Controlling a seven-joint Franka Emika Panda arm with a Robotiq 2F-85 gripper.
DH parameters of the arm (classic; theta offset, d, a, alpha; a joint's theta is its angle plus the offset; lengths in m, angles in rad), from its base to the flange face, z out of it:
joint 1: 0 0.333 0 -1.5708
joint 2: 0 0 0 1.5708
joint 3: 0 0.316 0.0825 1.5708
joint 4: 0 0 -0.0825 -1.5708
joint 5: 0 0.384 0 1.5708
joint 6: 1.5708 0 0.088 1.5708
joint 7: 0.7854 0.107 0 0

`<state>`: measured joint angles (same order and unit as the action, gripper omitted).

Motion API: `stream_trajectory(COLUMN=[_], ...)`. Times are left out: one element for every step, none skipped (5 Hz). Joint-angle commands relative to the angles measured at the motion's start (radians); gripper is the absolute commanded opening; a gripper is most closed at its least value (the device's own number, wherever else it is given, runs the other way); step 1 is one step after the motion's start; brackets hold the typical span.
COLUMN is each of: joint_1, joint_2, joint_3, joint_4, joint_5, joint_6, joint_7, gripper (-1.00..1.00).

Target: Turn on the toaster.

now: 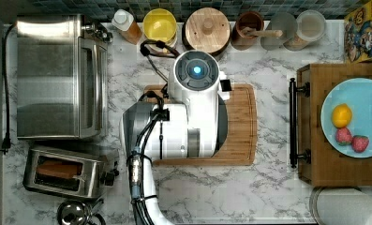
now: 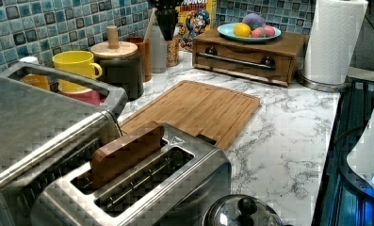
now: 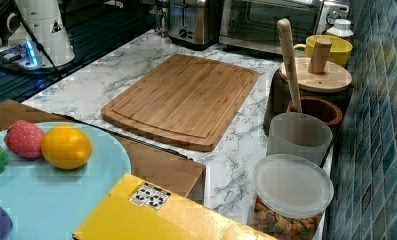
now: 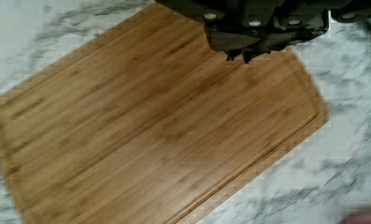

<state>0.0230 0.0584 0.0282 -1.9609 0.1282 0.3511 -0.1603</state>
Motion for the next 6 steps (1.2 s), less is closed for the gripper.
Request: stream_trajectory(joint_1=[0.079,0.11,0.119,0.123,0.151,0.151], joint_2=[-0.184,-0.208,-0.212,-0.219,-0.245,-0.277], joint_3=[0.088,0.1,0.128,0.165,0.174,0.192], joint_4=[-0.196,-0.251,-0.292,-0.335,-0.376,-0.425], joint_5=[0.12,0.155,0.179,0.178,0.184,0.211], joint_6=[0.064,0.097,0.109,0.104,0.088,0.078], joint_7=[-0.22,-0.252,-0.297,-0.31,-0.298,-0.311], gripper=[-1.0,-1.0,-1.0,-1.0,-1.0,-1.0])
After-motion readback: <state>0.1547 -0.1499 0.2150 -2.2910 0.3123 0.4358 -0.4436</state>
